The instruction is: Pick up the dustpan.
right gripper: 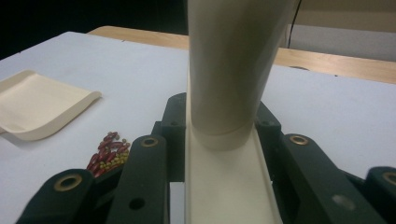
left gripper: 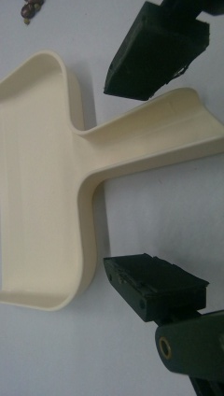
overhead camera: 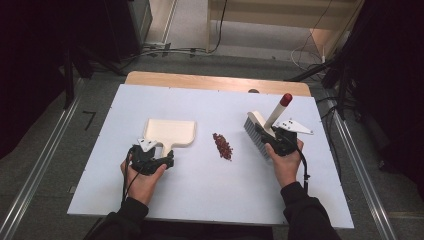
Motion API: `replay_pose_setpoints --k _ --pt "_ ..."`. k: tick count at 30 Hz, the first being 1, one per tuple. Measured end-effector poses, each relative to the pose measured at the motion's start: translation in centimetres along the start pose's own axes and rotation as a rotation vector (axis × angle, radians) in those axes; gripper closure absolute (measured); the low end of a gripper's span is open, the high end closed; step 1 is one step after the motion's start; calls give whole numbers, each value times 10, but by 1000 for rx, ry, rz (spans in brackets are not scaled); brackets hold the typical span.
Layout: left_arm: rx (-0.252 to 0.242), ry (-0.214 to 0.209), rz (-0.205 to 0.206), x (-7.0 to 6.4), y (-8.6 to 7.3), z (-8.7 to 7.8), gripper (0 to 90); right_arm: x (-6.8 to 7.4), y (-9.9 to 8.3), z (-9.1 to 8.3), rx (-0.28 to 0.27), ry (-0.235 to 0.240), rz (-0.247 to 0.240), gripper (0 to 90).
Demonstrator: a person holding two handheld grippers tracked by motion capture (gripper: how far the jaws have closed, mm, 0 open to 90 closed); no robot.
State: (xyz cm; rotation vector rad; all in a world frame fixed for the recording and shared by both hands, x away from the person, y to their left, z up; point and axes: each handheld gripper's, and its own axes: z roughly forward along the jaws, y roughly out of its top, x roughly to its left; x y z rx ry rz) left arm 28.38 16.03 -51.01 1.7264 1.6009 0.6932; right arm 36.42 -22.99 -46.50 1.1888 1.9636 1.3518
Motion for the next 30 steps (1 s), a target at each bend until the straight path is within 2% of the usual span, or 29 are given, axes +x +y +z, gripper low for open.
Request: replay_pose_setpoints --k 2,9,14,17,24,30 --pt "7 18 9 -3 0 3 187 0 0 0 3 3 2 641" --pt "18 42 41 -10 2 9 304 1 -1 1 4 4 0 641" --pt "22 44 36 -12 3 13 434 0 -1 1 4 2 1 641" --pt "25 49 42 -13 5 14 469 0 -1 1 7 2 0 641" --pt "25 38 56 -14 6 16 555 1 -1 1 6 3 -4 641" --pt "22 27 51 -9 6 16 625 1 -1 0 6 4 -2 641"
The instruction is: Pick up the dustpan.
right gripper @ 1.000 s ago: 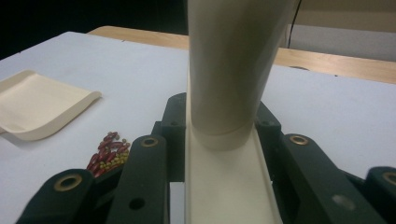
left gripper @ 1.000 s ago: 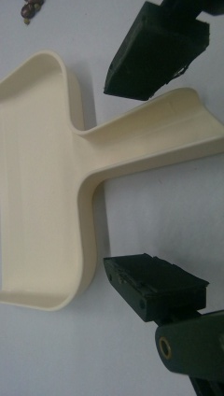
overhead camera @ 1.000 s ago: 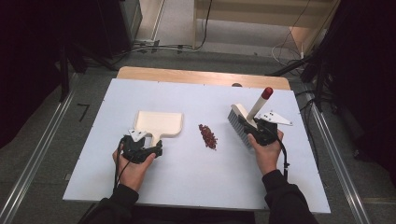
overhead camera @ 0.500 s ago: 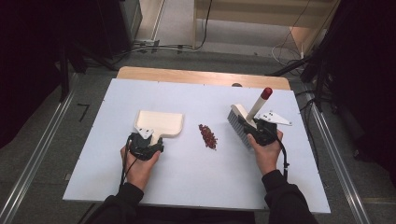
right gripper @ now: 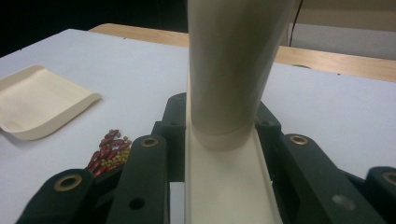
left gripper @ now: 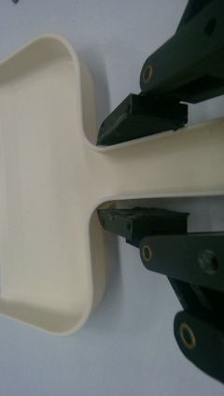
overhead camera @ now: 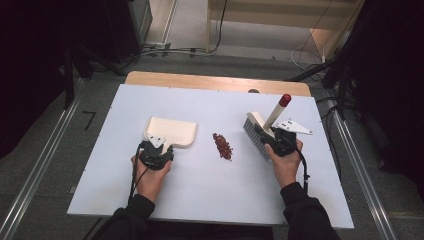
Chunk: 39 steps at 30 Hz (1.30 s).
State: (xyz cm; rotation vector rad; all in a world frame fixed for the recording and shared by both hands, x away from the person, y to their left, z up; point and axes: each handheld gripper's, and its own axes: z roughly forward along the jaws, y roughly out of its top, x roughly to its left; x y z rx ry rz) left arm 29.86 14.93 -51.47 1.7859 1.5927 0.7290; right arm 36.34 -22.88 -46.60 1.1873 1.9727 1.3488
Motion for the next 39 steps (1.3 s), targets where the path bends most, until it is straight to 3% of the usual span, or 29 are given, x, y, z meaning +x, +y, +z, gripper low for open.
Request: replay_pose_setpoints --k 14,19,29,33,39 --pt "2 -98 36 14 0 -3 669 1 -1 0 5 4 1 642" --pt "5 -158 41 14 1 -9 670 0 -1 0 6 6 0 642" --pt "7 -223 159 19 3 -27 670 0 -1 -1 3 6 2 641" --pt "17 -236 189 20 1 -30 670 0 -2 -1 5 6 3 642" --pt "35 -296 220 22 -3 -35 670 0 -2 0 7 9 4 641"
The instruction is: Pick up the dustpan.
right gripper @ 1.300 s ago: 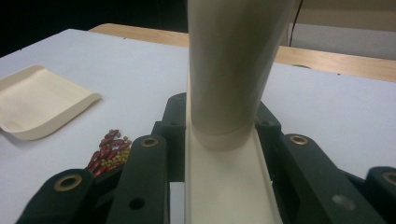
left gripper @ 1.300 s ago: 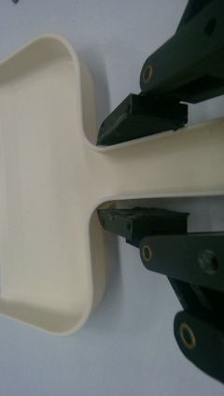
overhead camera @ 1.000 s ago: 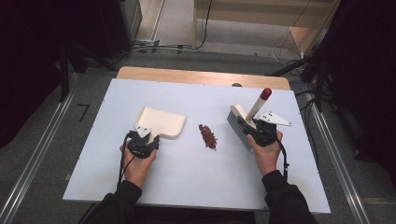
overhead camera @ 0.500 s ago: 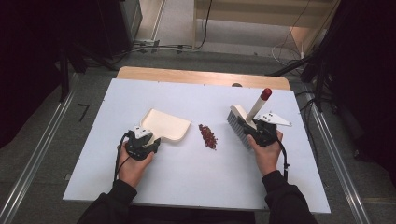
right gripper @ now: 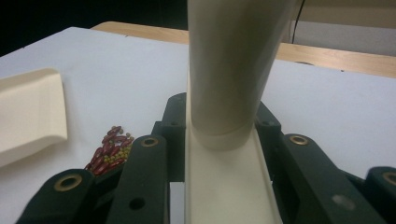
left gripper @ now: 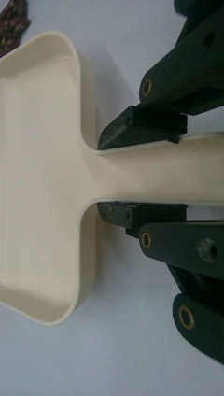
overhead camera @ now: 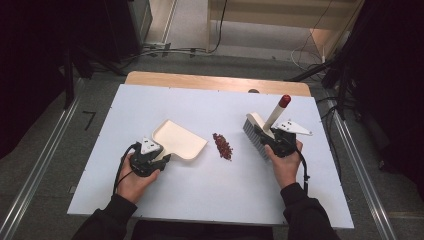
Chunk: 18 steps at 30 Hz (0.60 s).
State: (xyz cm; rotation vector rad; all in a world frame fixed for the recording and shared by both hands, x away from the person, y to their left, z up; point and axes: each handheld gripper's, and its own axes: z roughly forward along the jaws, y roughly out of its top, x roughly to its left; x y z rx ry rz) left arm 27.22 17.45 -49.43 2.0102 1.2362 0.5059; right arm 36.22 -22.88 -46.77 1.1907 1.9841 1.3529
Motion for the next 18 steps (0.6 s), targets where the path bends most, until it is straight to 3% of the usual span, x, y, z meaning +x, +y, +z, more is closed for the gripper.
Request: replay_pose_setpoints --k 6,18 --pt "-5 -38 24 -3 -3 -5 669 0 0 1 1 0 -2 641" --pt "3 -65 49 -7 -4 -4 670 0 -1 0 2 1 -1 641"
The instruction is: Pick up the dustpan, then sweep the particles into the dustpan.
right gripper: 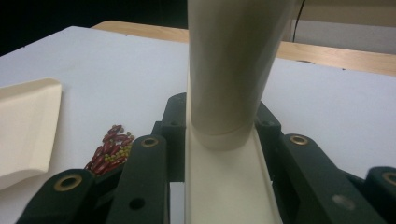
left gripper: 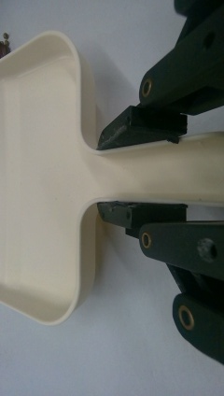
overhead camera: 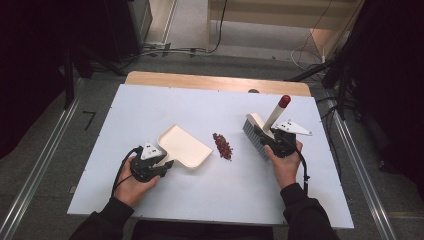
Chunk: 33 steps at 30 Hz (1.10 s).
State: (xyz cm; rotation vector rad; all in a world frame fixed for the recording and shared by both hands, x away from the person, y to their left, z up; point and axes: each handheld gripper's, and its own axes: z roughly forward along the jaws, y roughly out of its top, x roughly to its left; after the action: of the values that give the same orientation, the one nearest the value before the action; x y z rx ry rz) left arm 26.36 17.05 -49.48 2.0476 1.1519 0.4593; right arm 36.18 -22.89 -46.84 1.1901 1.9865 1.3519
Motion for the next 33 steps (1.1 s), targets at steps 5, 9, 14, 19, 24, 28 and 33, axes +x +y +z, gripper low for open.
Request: replay_pose_setpoints --k 5,9,14,19,24,28,33 --pt "0 -10 11 -1 0 0 670 0 0 0 0 1 2 642" --pt "-5 -14 16 -1 0 -1 670 1 0 -1 -1 2 1 642" --pt "-5 -33 37 -2 1 -1 670 0 0 -1 -6 1 -2 642" --pt "-6 -53 55 -4 1 -2 670 0 1 -1 -8 -2 0 642" --pt "-5 -72 72 -7 2 -3 669 0 1 -2 -9 0 2 642" --pt "-2 -84 88 -8 3 -4 669 1 1 -1 -11 2 3 642" --pt "3 -102 106 -10 4 -4 670 4 2 0 -11 4 2 642"
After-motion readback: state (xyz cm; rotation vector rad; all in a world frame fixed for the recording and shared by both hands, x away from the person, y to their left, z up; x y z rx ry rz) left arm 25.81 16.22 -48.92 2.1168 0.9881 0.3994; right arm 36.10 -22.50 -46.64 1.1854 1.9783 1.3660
